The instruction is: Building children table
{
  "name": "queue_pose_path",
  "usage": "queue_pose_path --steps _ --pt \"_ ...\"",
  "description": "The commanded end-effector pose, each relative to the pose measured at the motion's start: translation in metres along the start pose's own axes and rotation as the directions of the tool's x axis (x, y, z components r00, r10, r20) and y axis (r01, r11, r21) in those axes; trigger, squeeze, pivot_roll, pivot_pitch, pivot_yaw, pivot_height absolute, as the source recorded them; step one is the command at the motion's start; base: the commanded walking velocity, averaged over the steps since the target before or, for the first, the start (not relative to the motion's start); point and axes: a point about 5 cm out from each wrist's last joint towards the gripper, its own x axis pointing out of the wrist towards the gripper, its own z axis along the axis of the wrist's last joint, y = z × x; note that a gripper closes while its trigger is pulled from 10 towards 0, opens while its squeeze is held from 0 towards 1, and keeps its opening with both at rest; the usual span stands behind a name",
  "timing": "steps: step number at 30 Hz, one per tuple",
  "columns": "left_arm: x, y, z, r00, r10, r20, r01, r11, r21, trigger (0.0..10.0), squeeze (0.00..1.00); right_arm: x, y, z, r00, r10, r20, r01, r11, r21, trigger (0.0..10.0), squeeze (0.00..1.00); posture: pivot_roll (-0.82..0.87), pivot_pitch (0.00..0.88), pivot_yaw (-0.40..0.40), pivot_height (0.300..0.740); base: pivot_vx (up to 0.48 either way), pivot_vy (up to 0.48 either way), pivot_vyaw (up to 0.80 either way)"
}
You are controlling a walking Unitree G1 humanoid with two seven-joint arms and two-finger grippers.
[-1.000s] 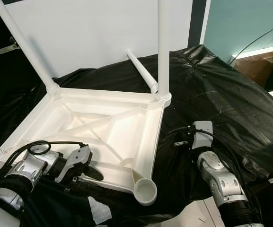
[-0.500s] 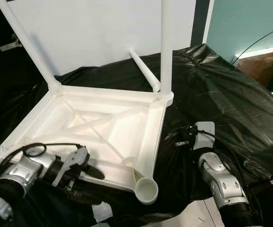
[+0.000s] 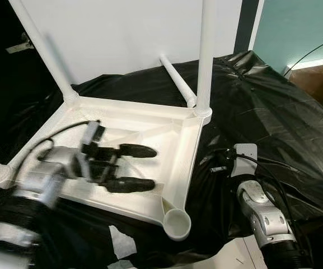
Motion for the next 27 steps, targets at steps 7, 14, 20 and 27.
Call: queue_pose_path --steps 7,14,20,27 --pt "0.021 0.044 -0.063 0.757 0.558 -0.339 -0.57 0.818 0.076 10.0 0.0 0.002 0.009 -0.008 0.998 0.029 -0.05 -0.032 0.998 -0.062 10.0 0.0 -0.16 0.012 0.102 0.74 0.0 0.0 0.0" --pt "0.028 0.046 -0.088 0.588 0.621 -0.518 -0.621 0.757 0.203 10.0 0.0 0.012 0.01 0.004 0.999 0.049 -0.022 -0.051 0.992 -0.116 10.0 0.0 -0.17 0.009 0.101 0.74 0.0 0.0 0.0" --pt "0.033 0.041 -0.101 0.539 0.601 -0.59 -0.623 0.756 0.201 10.0 0.0 0.019 0.008 0.014 0.999 0.045 0.001 -0.045 0.991 -0.126 10.0 0.0 -0.16 0.002 0.098 0.74 0.0 0.0 0.0" --pt "0.017 0.038 -0.121 0.383 0.6 -0.703 -0.599 0.74 0.306 10.0 0.0 0.024 0.008 0.02 0.999 0.042 0.016 -0.04 0.991 -0.128 10.0 0.0 -0.15 0.0 0.097 0.74 0.0 0.0 0.0"
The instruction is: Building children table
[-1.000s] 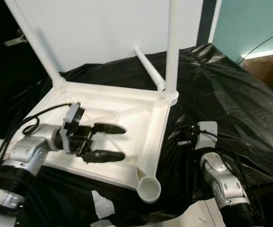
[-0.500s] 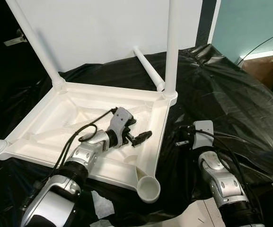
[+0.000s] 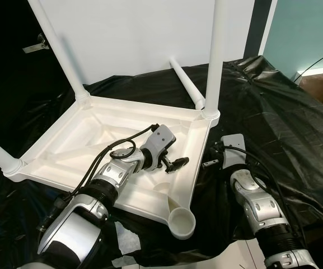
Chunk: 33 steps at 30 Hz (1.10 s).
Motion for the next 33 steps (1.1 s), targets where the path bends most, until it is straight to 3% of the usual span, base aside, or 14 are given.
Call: queue_pose_path --steps 1,2,6,8,12,21,22,24,25,27,30,33 --pt "-0.007 -0.003 -0.071 0.915 0.248 -0.317 -0.258 0.966 0.012 10.0 0.0 0.003 0.004 0.003 1.0 0.008 0.003 -0.008 1.0 0.0 10.0 0.0 -0.15 0.0 0.097 0.74 0.0 0.0 0.0" --pt "-0.011 0.0 -0.076 0.901 0.266 -0.343 -0.269 0.962 0.04 10.0 0.0 0.005 0.004 0.002 1.0 0.014 0.003 -0.014 1.0 -0.001 10.0 0.0 -0.15 0.0 0.098 0.74 0.0 0.0 0.0" --pt "-0.013 0.005 -0.072 0.907 0.273 -0.32 -0.271 0.961 0.051 10.0 0.0 0.009 0.006 0.001 0.999 0.048 -0.006 -0.048 0.999 -0.006 10.0 0.0 -0.15 0.0 0.1 0.74 0.0 0.0 0.0" --pt "-0.01 0.01 -0.053 0.937 0.263 -0.228 -0.264 0.964 0.027 10.0 0.0 0.015 0.006 0.0 0.997 0.077 -0.019 -0.077 0.997 -0.003 10.0 0.0 -0.14 0.0 0.095 0.74 0.0 0.0 0.0" --pt "-0.01 0.015 -0.035 0.948 0.27 -0.171 -0.265 0.963 0.049 10.0 0.0 0.022 0.004 0.0 0.994 0.101 -0.036 -0.101 0.995 0.004 10.0 0.0 -0.13 0.0 0.092 0.74 0.0 0.0 0.0" --pt "-0.012 0.02 -0.029 0.946 0.294 -0.134 -0.287 0.956 0.066 10.0 0.0 0.029 0.004 0.001 0.991 0.124 -0.05 -0.125 0.992 -0.012 10.0 0.0 -0.12 0.0 0.088 0.74 0.0 0.0 0.0" --pt "-0.012 0.02 -0.025 0.95 0.293 -0.105 -0.288 0.956 0.061 10.0 0.0 0.03 0.006 0.003 0.99 0.131 -0.044 -0.132 0.991 -0.011 10.0 0.0 -0.12 0.0 0.088 0.74 0.0 0.0 0.0" --pt "-0.009 0.013 0.002 0.965 0.233 0.12 -0.236 0.972 0.014 10.0 0.0 0.027 0.015 0.003 0.986 0.162 -0.035 -0.162 0.987 -0.008 10.0 0.0 -0.12 0.0 0.084 0.74 0.0 0.0 0.0" --pt "-0.009 0.013 0.002 0.965 0.233 0.12 -0.236 0.972 0.014 10.0 0.0 0.027 0.015 0.003 0.986 0.162 -0.035 -0.162 0.987 -0.008 10.0 0.0 -0.12 0.0 0.084 0.74 0.0 0.0 0.0" --pt "-0.011 0.009 0.017 0.947 0.196 0.256 -0.199 0.98 -0.013 10.0 0.0 0.026 0.02 0.001 0.983 0.183 -0.033 -0.183 0.983 -0.006 10.0 0.0 -0.12 0.0 0.084 0.74 0.0 0.0 0.0" --pt "-0.014 0.006 0.027 0.927 0.17 0.335 -0.165 0.985 -0.042 10.0 0.0 0.025 0.024 -0.003 0.979 0.2 -0.038 -0.201 0.98 -0.001 10.0 0.0 -0.12 0.0 0.084 0.74 0.0 0.0 0.0" --pt "-0.024 0.008 0.044 0.863 0.17 0.475 -0.142 0.985 -0.096 10.0 0.0 0.022 0.033 -0.012 0.971 0.235 -0.053 -0.235 0.972 0.01 10.0 0.0 -0.12 0.0 0.084 0.74 0.0 0.0 0.0"
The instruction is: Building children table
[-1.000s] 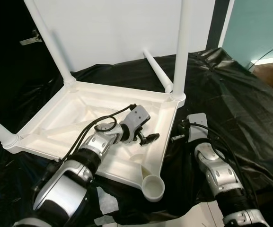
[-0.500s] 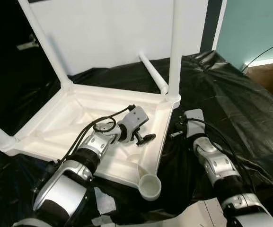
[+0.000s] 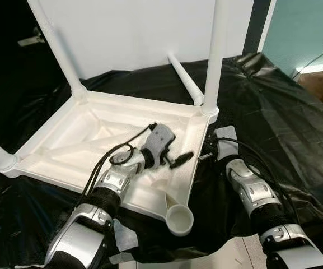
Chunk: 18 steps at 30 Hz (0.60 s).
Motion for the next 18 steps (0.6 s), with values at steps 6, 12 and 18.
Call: queue_pose_path --steps 6,12,18 --pt "-0.004 0.015 0.015 0.987 0.126 0.105 -0.123 0.992 -0.03 10.0 0.0 0.001 0.023 -0.015 0.991 0.119 -0.058 -0.118 0.993 0.026 10.0 0.0 -0.12 0.0 0.081 0.74 0.0 0.0 0.0" --pt "-0.003 0.021 0.035 0.964 0.174 0.201 -0.168 0.985 -0.047 10.0 0.0 0.009 0.023 -0.007 0.983 0.182 -0.04 -0.181 0.983 0.017 10.0 0.0 -0.11 0.0 0.076 0.74 0.0 0.0 0.0" --pt "-0.004 0.023 0.04 0.951 0.208 0.227 -0.196 0.978 -0.078 10.0 0.0 0.016 0.029 0.001 0.971 0.238 -0.015 -0.238 0.971 -0.008 10.0 0.0 -0.1 0.0 0.072 0.74 0.0 0.0 0.0"
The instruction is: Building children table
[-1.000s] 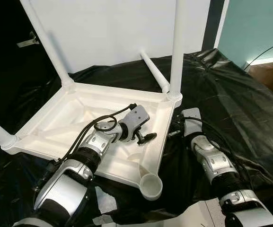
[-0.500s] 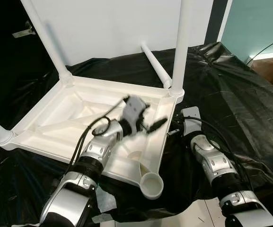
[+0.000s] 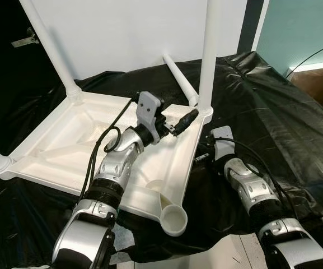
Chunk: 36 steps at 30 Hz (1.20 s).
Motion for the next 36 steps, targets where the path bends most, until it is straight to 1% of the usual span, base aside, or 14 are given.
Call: queue_pose_path --steps 1,5,7,13,15,21,23,24,25,27,28,32,34,36 --pt "-0.003 0.01 -0.001 0.991 0.136 -0.011 -0.136 0.991 -0.008 10.0 0.0 0.008 0.026 0.002 0.992 0.125 0.002 -0.125 0.992 -0.009 10.0 0.0 -0.1 0.0 0.071 0.74 0.0 0.0 0.0" --pt "-0.006 0.009 -0.005 0.99 0.141 -0.024 -0.142 0.99 -0.009 10.0 0.0 0.011 0.036 0.006 0.986 0.167 0.014 -0.167 0.986 -0.015 10.0 0.0 -0.09 0.0 0.069 0.74 0.0 0.0 0.0" --pt "-0.008 0.008 -0.007 0.989 0.143 -0.028 -0.143 0.99 -0.014 10.0 0.0 0.015 0.048 0.009 0.977 0.214 0.022 -0.213 0.977 -0.018 10.0 0.0 -0.09 0.0 0.068 0.74 0.0 0.0 0.0" --pt "-0.008 0.008 -0.006 0.989 0.142 -0.027 -0.143 0.99 -0.013 10.0 0.0 0.017 0.056 0.01 0.97 0.242 0.024 -0.242 0.97 -0.023 10.0 0.0 -0.09 0.0 0.069 0.74 0.0 0.0 0.0" --pt "-0.007 0.008 -0.006 0.99 0.139 -0.027 -0.14 0.99 -0.012 10.0 0.0 0.019 0.055 0.01 0.972 0.235 0.02 -0.234 0.972 -0.028 10.0 0.0 -0.09 0.0 0.07 0.74 0.0 0.0 0.0" --pt "-0.007 0.005 -0.007 0.991 0.128 -0.033 -0.129 0.992 -0.009 10.0 0.0 0.023 0.036 0.013 0.992 0.125 0.019 -0.125 0.991 -0.038 10.0 0.0 -0.09 0.0 0.07 0.74 0.0 0.0 0.0" --pt "-0.007 0.001 -0.01 0.993 0.113 -0.039 -0.114 0.993 -0.017 10.0 0.0 0.02 0.019 0.017 0.998 -0.008 0.056 0.01 0.999 -0.031 10.0 0.0 -0.09 0.0 0.07 0.74 0.0 0.0 0.0" --pt "-0.007 0.001 -0.01 0.993 0.113 -0.039 -0.114 0.993 -0.017 10.0 0.0 0.02 0.019 0.017 0.998 -0.008 0.056 0.01 0.999 -0.031 10.0 0.0 -0.09 0.0 0.07 0.74 0.0 0.0 0.0" --pt "-0.008 -0.001 -0.011 0.994 0.104 -0.042 -0.105 0.994 -0.022 10.0 0.0 0.016 0.011 0.018 0.995 -0.072 0.074 0.074 0.997 -0.029 10.0 0.0 -0.09 0.0 0.072 0.74 0.0 0.0 0.0" --pt "-0.008 -0.001 -0.011 0.994 0.104 -0.042 -0.105 0.994 -0.022 10.0 0.0 0.016 0.011 0.018 0.995 -0.072 0.074 0.074 0.997 -0.029 10.0 0.0 -0.09 0.0 0.072 0.74 0.0 0.0 0.0" --pt "-0.009 -0.004 -0.014 0.995 0.091 -0.049 -0.093 0.995 -0.037 10.0 0.0 0.004 0.01 0.011 0.988 -0.126 0.095 0.128 0.992 -0.02 10.0 0.0 -0.1 0.0 0.078 0.74 0.0 0.0 0.0" --pt "-0.009 -0.005 -0.016 0.995 0.083 -0.053 -0.085 0.995 -0.05 10.0 0.0 -0.005 0.015 0.005 0.985 -0.136 0.106 0.139 0.99 -0.022 10.0 0.0 -0.12 0.002 0.084 0.74 0.0 0.0 0.0" --pt "-0.007 -0.008 -0.018 0.996 0.072 -0.056 -0.076 0.995 -0.061 10.0 0.0 -0.011 0.016 0.003 0.977 -0.174 0.123 0.178 0.984 -0.022 10.0 0.0 -0.13 0.002 0.09 0.74 0.0 0.0 0.0" --pt "-0.007 -0.008 -0.018 0.996 0.072 -0.056 -0.076 0.995 -0.061 10.0 0.0 -0.011 0.016 0.003 0.977 -0.174 0.123 0.178 0.984 -0.022 10.0 0.0 -0.13 0.002 0.09 0.74 0.0 0.0 0.0"
